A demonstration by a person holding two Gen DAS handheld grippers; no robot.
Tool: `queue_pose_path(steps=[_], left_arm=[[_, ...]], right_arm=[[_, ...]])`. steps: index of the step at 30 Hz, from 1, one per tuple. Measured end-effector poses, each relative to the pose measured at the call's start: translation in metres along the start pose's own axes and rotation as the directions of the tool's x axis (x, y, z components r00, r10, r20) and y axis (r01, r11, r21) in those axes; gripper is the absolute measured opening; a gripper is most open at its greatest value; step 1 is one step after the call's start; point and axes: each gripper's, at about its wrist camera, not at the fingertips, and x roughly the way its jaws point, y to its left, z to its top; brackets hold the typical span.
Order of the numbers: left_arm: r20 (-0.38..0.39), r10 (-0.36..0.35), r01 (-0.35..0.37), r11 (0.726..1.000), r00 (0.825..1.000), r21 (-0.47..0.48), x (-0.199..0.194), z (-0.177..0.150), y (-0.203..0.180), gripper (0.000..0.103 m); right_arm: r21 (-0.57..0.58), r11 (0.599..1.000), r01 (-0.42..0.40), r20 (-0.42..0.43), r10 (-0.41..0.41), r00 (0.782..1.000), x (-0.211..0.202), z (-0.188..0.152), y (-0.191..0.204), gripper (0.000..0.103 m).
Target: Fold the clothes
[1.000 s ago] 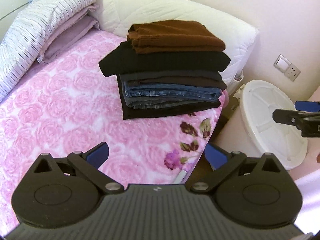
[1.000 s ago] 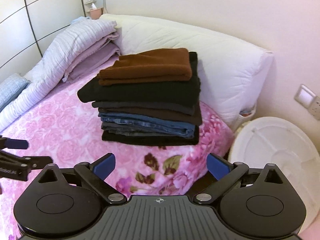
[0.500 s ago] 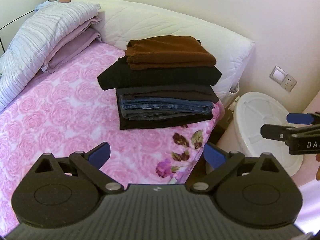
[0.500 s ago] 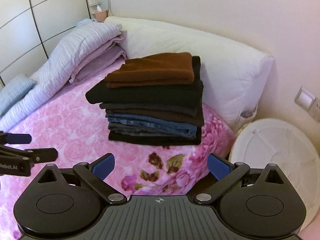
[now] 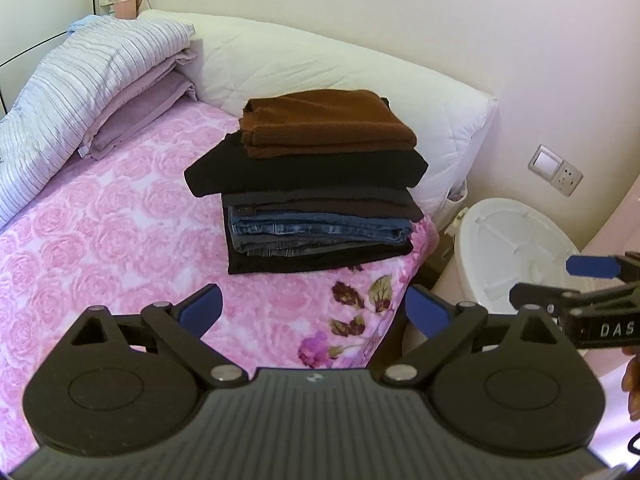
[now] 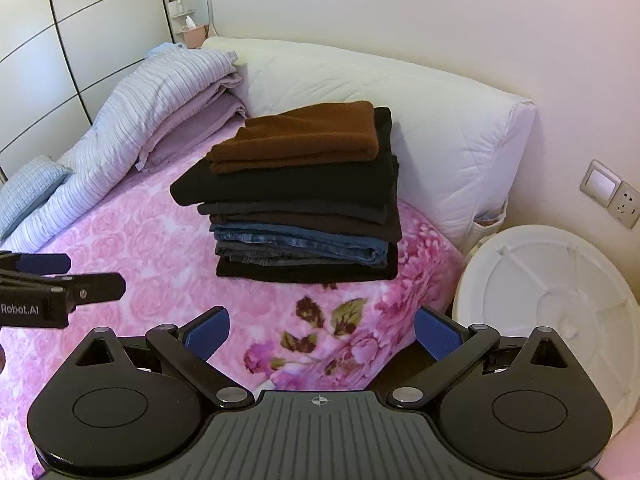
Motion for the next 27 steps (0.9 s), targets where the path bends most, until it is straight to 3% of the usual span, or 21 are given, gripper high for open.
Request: queue_pose_path(steps=[4,13,27], left_arm=[[0.012,0.034,-0.035,0.999,0.999,0.028,-0.003,-0.001,-0.002,0.097],[-0.015,-0.011,0.011,1.0,1.0,-0.027,-0.003,-0.007,0.008,0.096],[-0.037,0.003,-0.004,1.0,0.999,-0.019,0.0,-0.012,0.013,0.096]], right_arm=[[-0.005,1.0,0.005,0.002,-0.005,1.0,-0.002,-0.002,0.003,0.102],[-0.036,0.999,0.023,-0.015,-0.023,1.0,-0.001,-0.004,0.016,0.102],[-0.049,0.999,0.017,-0.023,-0.018,1.0,0.004,-0.006,0.028,0.102]])
